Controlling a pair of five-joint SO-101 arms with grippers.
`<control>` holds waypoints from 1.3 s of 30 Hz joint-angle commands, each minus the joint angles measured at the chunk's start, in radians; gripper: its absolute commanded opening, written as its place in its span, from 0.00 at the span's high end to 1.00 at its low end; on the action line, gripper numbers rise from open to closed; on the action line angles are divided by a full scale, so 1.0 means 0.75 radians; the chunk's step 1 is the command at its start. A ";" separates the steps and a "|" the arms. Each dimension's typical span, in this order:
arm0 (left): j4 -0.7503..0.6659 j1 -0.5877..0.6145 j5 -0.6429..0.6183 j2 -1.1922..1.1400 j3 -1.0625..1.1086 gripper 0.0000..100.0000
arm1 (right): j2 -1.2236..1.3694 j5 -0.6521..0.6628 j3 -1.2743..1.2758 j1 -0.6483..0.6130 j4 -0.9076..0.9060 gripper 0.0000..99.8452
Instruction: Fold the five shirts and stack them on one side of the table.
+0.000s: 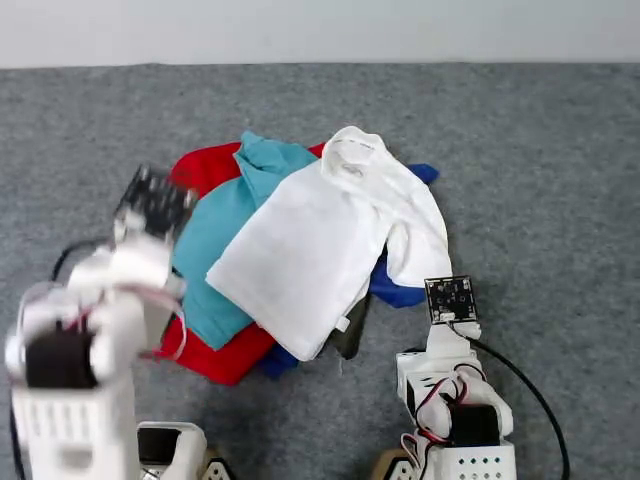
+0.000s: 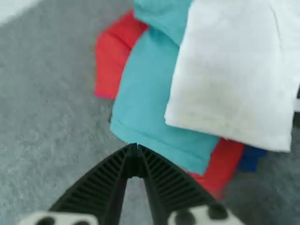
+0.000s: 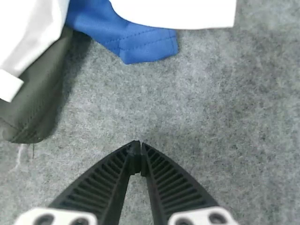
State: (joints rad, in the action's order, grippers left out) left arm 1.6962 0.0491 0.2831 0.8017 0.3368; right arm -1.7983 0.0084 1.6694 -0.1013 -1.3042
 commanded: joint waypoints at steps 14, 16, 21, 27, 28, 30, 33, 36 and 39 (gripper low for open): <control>0.047 -0.151 0.153 -0.880 -0.523 0.68 | -0.015 0.014 0.018 -0.005 -0.003 0.99; 0.047 -0.143 0.158 -0.992 -0.605 0.66 | -0.015 0.014 0.018 -0.005 -0.003 0.99; 0.045 -0.139 0.200 -1.338 -0.842 0.66 | -0.015 0.014 0.018 -0.005 -0.003 0.99; 0.047 -0.135 0.205 -1.835 -1.247 0.66 | -0.015 0.014 0.018 -0.005 -0.003 0.99; 0.049 -0.135 0.203 -1.921 -1.308 0.66 | -0.015 0.014 0.018 -0.005 -0.003 0.99; 0.053 -0.143 0.196 -2.095 -1.400 0.66 | -0.015 0.014 0.018 -0.005 -0.003 0.99; 0.053 -0.160 0.149 -2.324 -1.466 0.66 | -0.015 0.014 0.018 -0.005 -0.003 0.99; 0.078 -0.166 0.119 -2.422 -1.566 0.74 | -0.015 0.014 0.018 -0.005 -0.003 0.99; 0.078 -0.170 0.119 -2.422 -1.627 0.92 | -0.015 0.014 0.018 -0.005 -0.003 0.99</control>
State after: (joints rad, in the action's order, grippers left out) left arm 1.7377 -0.0675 0.3874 -0.9751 -0.8370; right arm -1.7983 0.0084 1.6694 -0.1013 -1.3042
